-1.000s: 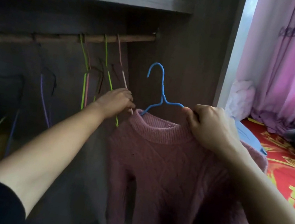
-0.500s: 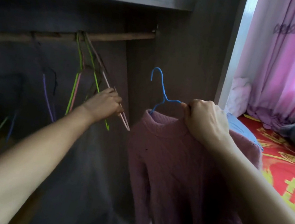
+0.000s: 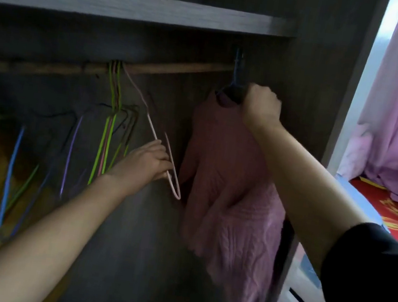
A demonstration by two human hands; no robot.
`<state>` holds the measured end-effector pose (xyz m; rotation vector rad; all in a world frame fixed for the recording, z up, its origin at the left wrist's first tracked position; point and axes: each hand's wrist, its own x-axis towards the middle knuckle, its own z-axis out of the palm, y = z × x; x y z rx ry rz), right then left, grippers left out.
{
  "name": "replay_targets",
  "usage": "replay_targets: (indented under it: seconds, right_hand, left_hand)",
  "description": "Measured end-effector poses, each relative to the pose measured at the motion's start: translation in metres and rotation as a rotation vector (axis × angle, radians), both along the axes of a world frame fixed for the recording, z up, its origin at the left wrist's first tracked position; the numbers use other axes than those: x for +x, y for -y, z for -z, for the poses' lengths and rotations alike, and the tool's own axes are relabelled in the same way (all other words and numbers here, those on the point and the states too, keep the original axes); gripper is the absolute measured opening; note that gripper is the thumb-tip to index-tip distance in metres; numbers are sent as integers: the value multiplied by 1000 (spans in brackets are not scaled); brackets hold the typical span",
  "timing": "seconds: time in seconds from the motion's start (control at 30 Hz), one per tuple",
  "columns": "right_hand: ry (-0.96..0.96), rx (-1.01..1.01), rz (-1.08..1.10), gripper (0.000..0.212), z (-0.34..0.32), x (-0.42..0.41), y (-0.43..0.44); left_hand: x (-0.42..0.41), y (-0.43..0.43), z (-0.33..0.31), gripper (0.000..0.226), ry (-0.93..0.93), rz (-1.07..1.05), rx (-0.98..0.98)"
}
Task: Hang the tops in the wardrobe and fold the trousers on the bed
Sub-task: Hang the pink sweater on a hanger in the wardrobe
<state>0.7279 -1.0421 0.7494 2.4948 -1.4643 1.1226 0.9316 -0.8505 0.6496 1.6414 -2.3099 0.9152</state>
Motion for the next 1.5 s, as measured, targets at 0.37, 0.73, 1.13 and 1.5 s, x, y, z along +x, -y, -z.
replay_targets:
  seconds: [0.37, 0.73, 1.13, 1.5]
  right_hand:
    - [-239, 176, -77, 83, 62, 34, 14]
    - [-177, -71, -9, 75, 151, -20, -50]
    - [-230, -420, 232, 55, 202, -238, -149]
    - [-319, 84, 730, 70, 269, -510, -253]
  left_hand:
    - [4, -20, 15, 44, -157, -180, 49]
    - [-24, -12, 43, 34, -348, -297, -306]
    - [-198, 50, 126, 64, -750, 53, -173]
    - [-435, 36, 138, 64, -519, 390, -10]
